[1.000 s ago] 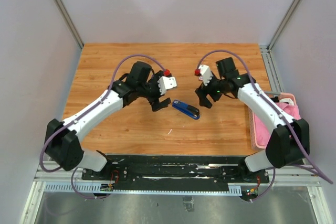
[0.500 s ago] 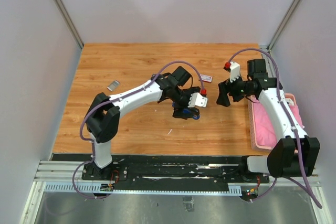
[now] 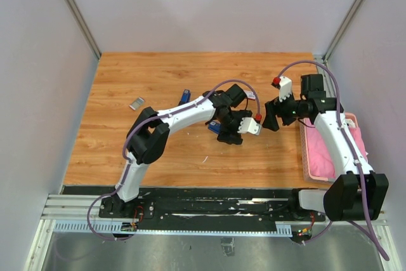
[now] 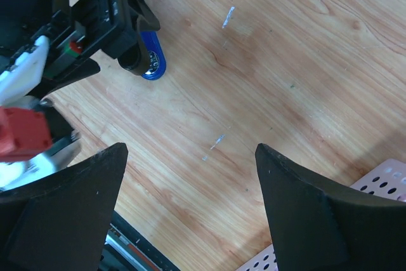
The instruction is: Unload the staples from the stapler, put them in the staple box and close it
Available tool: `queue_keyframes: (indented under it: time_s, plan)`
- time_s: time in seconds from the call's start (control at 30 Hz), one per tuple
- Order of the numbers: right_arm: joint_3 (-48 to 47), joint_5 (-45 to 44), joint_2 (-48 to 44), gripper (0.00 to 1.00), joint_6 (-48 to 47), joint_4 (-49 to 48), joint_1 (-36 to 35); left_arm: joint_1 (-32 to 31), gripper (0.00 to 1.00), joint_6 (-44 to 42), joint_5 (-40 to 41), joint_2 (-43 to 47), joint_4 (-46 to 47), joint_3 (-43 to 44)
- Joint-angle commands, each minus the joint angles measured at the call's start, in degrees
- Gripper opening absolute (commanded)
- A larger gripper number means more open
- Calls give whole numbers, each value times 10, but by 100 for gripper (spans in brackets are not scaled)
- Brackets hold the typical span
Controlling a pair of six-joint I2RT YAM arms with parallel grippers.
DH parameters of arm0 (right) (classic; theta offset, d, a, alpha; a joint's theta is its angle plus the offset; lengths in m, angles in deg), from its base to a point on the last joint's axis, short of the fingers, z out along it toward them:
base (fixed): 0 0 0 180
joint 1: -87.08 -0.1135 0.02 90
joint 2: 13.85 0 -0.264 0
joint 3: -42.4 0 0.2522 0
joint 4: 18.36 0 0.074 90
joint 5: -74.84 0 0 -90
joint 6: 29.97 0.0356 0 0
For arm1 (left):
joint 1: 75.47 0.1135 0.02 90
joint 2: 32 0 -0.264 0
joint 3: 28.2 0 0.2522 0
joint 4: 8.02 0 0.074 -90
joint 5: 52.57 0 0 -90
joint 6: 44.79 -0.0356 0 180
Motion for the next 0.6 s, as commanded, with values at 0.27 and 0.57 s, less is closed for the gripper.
queue_keyframes:
  time_s: [0.27, 0.57]
  plan:
    - [9, 23, -21, 83, 2, -5, 34, -18, 67, 23, 21, -49, -18, 51]
    - [10, 30, -19, 83, 4, -6, 50, -19, 30, 61, 26, -63, -18, 75]
